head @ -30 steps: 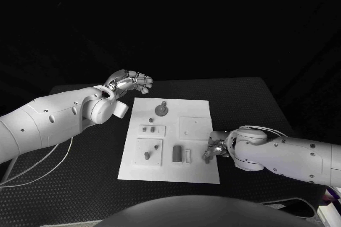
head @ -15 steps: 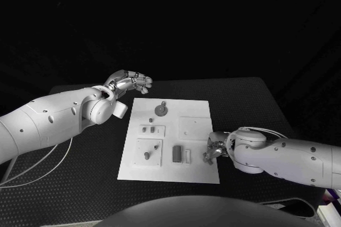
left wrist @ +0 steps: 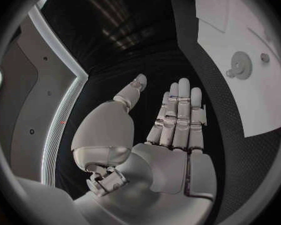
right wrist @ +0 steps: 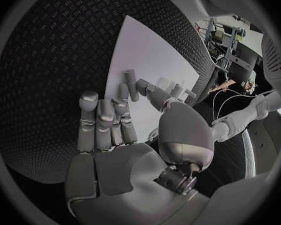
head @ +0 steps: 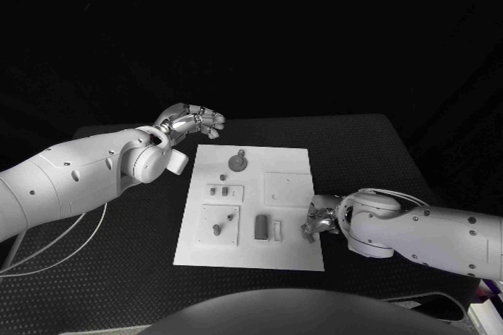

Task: Assemble the parts on the task board

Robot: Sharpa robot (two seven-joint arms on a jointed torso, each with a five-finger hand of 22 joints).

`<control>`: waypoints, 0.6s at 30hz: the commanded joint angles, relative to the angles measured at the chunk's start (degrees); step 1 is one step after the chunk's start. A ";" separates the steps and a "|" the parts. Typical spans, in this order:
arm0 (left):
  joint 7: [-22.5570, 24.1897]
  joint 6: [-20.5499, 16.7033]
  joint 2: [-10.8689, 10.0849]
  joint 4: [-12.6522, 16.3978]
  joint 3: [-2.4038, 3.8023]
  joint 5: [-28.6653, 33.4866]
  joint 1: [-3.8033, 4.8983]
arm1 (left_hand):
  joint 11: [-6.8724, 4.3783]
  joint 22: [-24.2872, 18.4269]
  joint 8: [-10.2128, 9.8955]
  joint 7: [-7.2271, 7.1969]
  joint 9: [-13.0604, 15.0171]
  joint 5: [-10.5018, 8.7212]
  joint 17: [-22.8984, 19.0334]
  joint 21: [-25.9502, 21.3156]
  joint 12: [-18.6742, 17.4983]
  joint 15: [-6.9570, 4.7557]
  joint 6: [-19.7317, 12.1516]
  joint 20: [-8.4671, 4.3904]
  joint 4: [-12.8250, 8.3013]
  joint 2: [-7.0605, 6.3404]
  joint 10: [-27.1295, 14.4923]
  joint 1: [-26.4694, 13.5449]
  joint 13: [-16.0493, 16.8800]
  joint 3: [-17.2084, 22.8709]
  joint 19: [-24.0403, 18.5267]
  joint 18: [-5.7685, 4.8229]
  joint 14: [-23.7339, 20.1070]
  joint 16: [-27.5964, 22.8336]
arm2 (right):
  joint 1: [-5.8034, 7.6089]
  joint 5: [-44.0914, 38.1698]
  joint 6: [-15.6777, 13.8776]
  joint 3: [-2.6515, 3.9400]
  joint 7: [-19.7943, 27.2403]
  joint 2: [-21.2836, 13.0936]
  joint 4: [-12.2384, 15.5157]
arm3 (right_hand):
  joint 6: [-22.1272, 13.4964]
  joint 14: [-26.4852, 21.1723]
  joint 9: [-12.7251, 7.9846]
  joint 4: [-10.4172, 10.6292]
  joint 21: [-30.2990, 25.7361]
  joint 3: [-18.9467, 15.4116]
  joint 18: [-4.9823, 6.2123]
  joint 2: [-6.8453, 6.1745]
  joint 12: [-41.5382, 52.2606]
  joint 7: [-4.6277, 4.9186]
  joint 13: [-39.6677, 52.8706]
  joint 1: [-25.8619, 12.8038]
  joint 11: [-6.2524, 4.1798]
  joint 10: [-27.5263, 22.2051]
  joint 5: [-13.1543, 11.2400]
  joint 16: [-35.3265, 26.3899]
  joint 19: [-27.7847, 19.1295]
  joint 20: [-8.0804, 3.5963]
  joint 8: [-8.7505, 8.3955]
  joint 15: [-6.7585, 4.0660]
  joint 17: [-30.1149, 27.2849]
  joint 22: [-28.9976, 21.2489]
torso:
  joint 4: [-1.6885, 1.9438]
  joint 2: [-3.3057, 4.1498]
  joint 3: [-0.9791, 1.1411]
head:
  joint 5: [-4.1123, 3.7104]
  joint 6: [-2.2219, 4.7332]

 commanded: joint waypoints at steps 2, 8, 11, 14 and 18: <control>0.31 0.63 0.07 0.11 0.04 -0.21 0.08 | -0.01 0.08 0.31 -0.02 -0.08 -0.20 0.09 -0.26 0.20 0.07 -0.27 0.04 0.35 -0.15 -0.41 -0.56 -0.07 0.05 -0.20 0.89 0.20 -0.20 | 0.47 5.50 -0.80 -0.29 -0.17 -0.20 0.41 | -0.72 0.48 -2.97 0.04 0.45 0.15 1.20 0.81 -0.20 1.05 0.05 0.13 0.10 0.47 0.65 0.02 0.23 0.41 -5.10 -0.06 0.19 -0.14 | 0.03 0.02 0.00 | 0.05 0.00; 0.30 0.62 0.11 0.08 0.04 -0.25 0.09 | -0.01 0.09 0.33 -0.02 -0.08 -0.20 0.13 -0.26 0.21 0.07 -0.26 0.04 0.35 -0.17 -0.42 -0.57 -0.07 0.05 -0.21 0.89 0.20 -0.21 | 1.92 12.53 -2.45 -0.26 -0.40 -0.11 0.69 | -0.51 0.74 -3.09 0.23 0.56 0.02 1.20 0.62 -0.21 0.99 0.05 -0.41 0.04 0.57 1.15 0.10 0.31 0.38 -5.08 -0.12 0.40 -0.26 | 0.05 0.04 -0.03 | 0.16 0.00; 0.29 0.63 0.13 0.08 0.04 -0.28 0.09 | -0.01 0.09 0.33 -0.02 -0.08 -0.20 0.14 -0.26 0.21 0.06 -0.26 0.04 0.35 -0.18 -0.42 -0.57 -0.07 0.05 -0.21 0.88 0.20 -0.22 | 2.56 15.95 -3.15 -0.25 -0.53 0.27 0.55 | -0.45 0.76 -3.16 0.32 0.61 -0.11 1.20 0.50 -0.22 0.97 0.05 -0.73 0.02 0.59 1.41 0.08 0.33 0.36 -5.08 -0.14 0.42 -0.33 | 0.05 0.05 -0.01 | 0.23 0.00; 0.27 0.60 0.15 0.08 0.04 -0.32 0.09 | -0.01 0.10 0.34 -0.03 -0.08 -0.20 0.15 -0.26 0.21 0.06 -0.25 0.04 0.34 -0.18 -0.42 -0.56 -0.07 0.06 -0.22 0.88 0.20 -0.23 | 2.84 18.55 -3.35 -0.25 -0.68 0.77 0.19 | -0.38 0.80 -3.21 0.41 0.65 -0.31 1.20 0.40 -0.22 0.96 0.07 -1.07 0.00 0.59 1.43 0.08 0.35 0.35 -5.08 -0.17 0.47 -0.39 | 0.04 0.03 -0.03 | 0.26 0.00; 0.24 0.63 0.14 0.08 0.04 -0.35 0.09 | -0.01 0.11 0.36 -0.03 -0.08 -0.19 0.18 -0.26 0.22 0.06 -0.24 0.03 0.34 -0.19 -0.42 -0.55 -0.08 0.06 -0.22 0.88 0.21 -0.24 | 3.06 22.43 -3.13 -0.25 -1.01 1.80 -0.44 | -0.40 0.80 -3.29 0.48 0.69 -0.56 1.20 0.28 -0.25 0.96 0.09 -1.46 0.00 0.55 1.43 0.06 0.35 0.33 -5.12 -0.18 0.49 -0.45 | 0.09 0.05 -0.03 | 0.26 0.00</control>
